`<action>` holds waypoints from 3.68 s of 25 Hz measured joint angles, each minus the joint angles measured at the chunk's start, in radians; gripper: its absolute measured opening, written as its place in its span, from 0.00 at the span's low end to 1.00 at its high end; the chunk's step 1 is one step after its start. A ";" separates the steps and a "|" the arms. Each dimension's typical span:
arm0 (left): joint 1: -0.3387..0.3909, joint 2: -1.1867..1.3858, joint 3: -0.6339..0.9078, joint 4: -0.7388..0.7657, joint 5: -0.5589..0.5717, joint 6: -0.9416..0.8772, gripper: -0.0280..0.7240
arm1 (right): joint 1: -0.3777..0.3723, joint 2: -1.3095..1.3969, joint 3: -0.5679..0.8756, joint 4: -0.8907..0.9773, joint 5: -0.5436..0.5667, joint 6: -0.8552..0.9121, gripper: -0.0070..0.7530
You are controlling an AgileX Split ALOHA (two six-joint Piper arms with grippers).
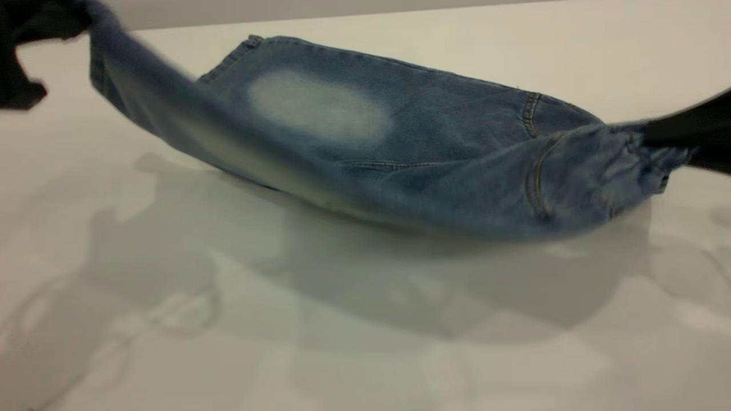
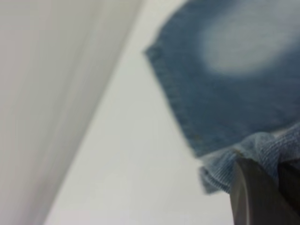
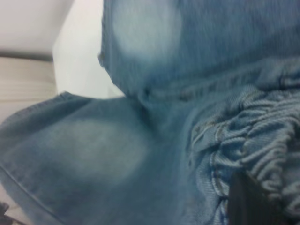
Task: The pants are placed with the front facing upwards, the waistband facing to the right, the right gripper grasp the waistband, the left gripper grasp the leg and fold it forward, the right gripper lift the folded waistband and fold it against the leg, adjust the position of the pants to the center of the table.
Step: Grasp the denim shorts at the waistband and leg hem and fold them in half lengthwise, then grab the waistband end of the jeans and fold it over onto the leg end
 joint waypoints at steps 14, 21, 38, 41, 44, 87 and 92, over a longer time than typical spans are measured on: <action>0.020 0.501 -0.418 0.003 -0.139 0.001 0.12 | 0.000 0.036 -0.178 0.003 -0.175 0.101 0.06; 0.019 0.684 -0.598 0.032 -0.100 0.001 0.12 | 0.000 0.061 -0.218 0.005 -0.180 0.102 0.09; 0.019 0.766 -0.612 0.061 -0.131 0.000 0.12 | 0.000 0.061 -0.225 0.004 -0.145 0.129 0.71; 0.019 0.790 -0.612 0.055 -0.172 0.000 0.12 | 0.000 0.061 -0.225 0.004 -0.130 0.129 0.71; 0.019 0.797 -0.612 0.053 -0.216 0.000 0.17 | 0.000 0.061 -0.225 0.004 -0.126 0.155 0.71; 0.018 0.797 -0.618 0.052 -0.189 -0.170 0.61 | 0.001 0.345 -0.265 -0.036 -0.166 0.280 0.71; 0.018 0.797 -0.618 0.052 -0.189 -0.170 0.61 | 0.001 0.344 -0.273 0.000 -0.171 0.185 0.71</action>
